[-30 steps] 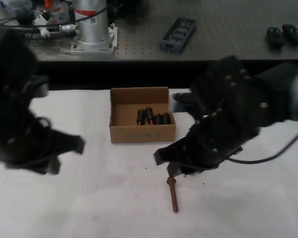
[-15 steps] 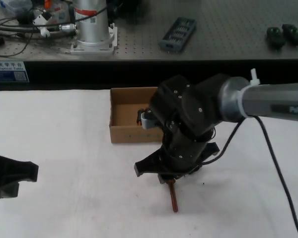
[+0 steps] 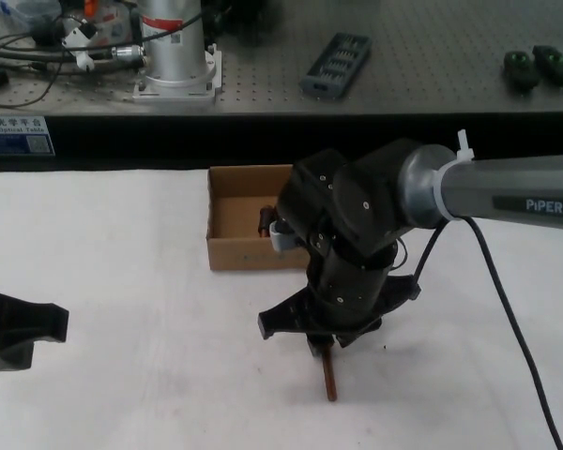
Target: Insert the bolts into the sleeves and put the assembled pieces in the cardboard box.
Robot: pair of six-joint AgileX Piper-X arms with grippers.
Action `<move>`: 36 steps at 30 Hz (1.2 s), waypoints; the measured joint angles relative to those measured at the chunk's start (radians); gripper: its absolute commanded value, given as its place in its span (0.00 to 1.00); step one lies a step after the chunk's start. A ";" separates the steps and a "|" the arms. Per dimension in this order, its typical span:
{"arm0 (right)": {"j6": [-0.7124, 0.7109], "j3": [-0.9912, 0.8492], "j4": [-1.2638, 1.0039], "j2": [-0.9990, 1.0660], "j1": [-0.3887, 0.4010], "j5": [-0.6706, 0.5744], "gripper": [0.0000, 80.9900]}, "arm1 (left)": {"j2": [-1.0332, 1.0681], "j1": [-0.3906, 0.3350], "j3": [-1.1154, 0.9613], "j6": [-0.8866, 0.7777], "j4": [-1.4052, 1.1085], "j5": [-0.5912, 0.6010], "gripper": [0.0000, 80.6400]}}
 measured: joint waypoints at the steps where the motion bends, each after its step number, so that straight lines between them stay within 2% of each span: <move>1: 0.000 0.000 0.002 0.004 0.000 -0.002 0.33 | 0.000 0.000 0.000 0.000 0.000 0.000 0.19; 12: 0.084 -0.001 -0.011 0.018 0.026 -0.032 0.32 | 0.000 0.000 0.000 0.000 0.001 0.000 0.19; 21: 0.093 -0.003 -0.029 0.018 0.058 -0.046 0.00 | 0.000 0.000 0.000 0.000 0.001 0.000 0.19; 23: 0.093 -0.002 -0.024 0.018 0.058 -0.046 0.05 | 0.000 0.000 0.000 0.000 0.001 0.000 0.19; 28: 0.067 -0.004 0.005 0.011 0.058 -0.049 0.05 | 0.000 0.000 0.000 0.000 0.001 0.006 0.19; 32: -0.015 -0.001 0.026 -0.017 0.061 0.015 0.05 | 0.000 0.001 0.000 0.045 -0.047 0.143 0.19; 36: -0.050 -0.001 0.021 -0.099 0.061 0.072 0.05 | 0.008 -0.006 0.000 0.056 -0.099 0.193 0.19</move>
